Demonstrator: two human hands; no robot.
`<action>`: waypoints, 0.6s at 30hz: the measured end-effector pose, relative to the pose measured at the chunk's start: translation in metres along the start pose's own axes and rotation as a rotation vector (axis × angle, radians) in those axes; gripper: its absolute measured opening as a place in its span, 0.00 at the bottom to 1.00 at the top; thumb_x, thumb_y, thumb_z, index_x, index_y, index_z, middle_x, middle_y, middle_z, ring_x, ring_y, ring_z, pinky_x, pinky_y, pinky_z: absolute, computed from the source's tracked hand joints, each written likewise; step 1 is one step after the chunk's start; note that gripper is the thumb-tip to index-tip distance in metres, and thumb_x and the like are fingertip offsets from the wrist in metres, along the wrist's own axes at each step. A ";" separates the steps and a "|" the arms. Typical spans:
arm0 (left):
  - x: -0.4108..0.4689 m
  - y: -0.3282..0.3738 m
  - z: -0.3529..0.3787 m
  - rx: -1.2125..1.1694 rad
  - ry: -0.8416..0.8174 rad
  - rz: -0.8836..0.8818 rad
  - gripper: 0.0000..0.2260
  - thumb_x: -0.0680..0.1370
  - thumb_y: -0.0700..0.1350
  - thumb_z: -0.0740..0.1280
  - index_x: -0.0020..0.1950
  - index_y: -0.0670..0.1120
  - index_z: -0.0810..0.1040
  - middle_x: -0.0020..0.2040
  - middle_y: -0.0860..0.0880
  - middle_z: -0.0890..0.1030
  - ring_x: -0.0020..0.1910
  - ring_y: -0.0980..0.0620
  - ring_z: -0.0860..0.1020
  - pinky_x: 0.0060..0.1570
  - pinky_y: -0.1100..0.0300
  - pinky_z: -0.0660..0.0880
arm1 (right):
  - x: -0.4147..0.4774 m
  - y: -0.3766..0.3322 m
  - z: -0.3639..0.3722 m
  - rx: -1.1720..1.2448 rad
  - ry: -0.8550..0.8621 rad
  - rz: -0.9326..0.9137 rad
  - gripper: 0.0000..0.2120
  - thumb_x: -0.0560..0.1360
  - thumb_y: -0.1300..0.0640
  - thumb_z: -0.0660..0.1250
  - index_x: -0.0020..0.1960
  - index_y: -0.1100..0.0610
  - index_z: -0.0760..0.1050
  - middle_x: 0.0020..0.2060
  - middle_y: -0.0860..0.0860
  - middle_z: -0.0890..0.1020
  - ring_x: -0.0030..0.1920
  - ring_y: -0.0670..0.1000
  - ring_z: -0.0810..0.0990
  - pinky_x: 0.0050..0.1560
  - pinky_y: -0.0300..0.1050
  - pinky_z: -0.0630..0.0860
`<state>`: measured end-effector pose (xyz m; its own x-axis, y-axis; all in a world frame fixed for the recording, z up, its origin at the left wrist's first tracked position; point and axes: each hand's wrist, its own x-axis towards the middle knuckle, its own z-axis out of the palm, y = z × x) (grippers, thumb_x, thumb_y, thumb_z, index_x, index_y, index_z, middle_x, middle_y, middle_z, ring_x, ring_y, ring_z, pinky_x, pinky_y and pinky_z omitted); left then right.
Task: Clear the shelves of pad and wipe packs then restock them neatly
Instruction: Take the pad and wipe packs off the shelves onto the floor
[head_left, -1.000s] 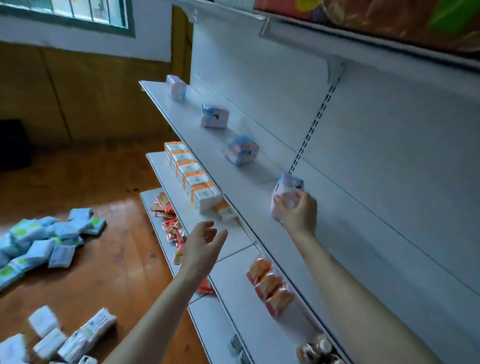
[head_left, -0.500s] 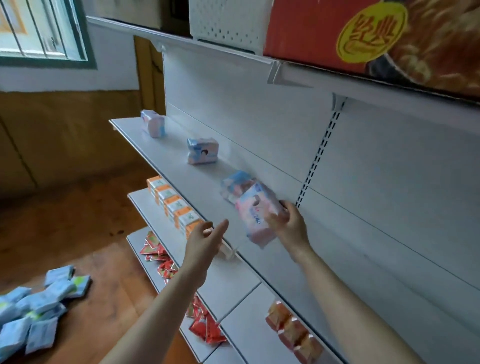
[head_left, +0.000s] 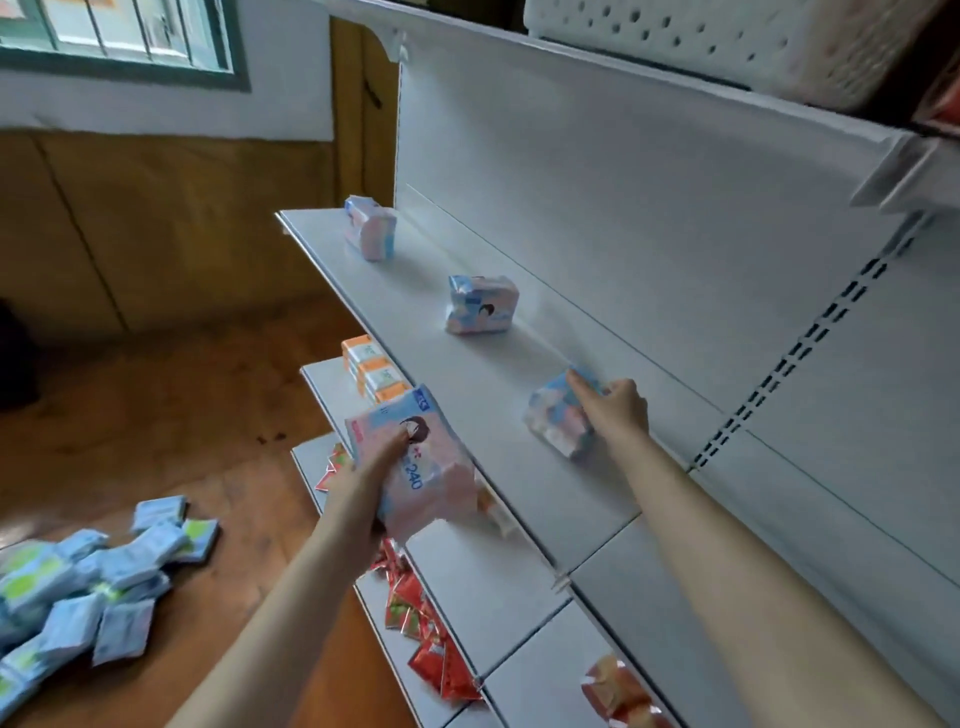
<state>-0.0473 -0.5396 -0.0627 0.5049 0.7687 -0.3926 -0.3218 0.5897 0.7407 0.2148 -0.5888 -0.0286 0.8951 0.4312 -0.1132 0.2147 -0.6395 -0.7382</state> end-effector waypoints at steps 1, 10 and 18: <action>0.004 0.003 -0.006 -0.007 0.024 0.012 0.14 0.75 0.46 0.68 0.60 0.44 0.76 0.48 0.42 0.84 0.37 0.48 0.84 0.33 0.56 0.81 | 0.012 0.000 0.007 -0.031 -0.035 0.055 0.36 0.69 0.36 0.67 0.64 0.63 0.68 0.62 0.63 0.72 0.62 0.60 0.72 0.51 0.46 0.70; 0.034 0.011 -0.011 -0.023 0.155 0.065 0.18 0.70 0.48 0.72 0.57 0.44 0.77 0.50 0.41 0.83 0.44 0.44 0.83 0.39 0.52 0.82 | 0.050 -0.021 0.056 -0.062 -0.151 -0.043 0.36 0.67 0.50 0.73 0.68 0.59 0.61 0.64 0.59 0.67 0.63 0.58 0.70 0.51 0.45 0.71; -0.005 0.015 -0.073 -0.172 0.368 0.156 0.20 0.68 0.50 0.71 0.57 0.44 0.78 0.50 0.42 0.84 0.43 0.46 0.83 0.40 0.54 0.81 | -0.024 -0.083 0.134 0.336 -0.722 -0.327 0.44 0.53 0.48 0.73 0.66 0.56 0.65 0.56 0.54 0.76 0.53 0.54 0.78 0.45 0.48 0.79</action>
<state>-0.1130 -0.5164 -0.0900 0.1307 0.8704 -0.4746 -0.5158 0.4685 0.7173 0.1236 -0.4606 -0.0537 0.3160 0.9331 -0.1718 0.1894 -0.2395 -0.9523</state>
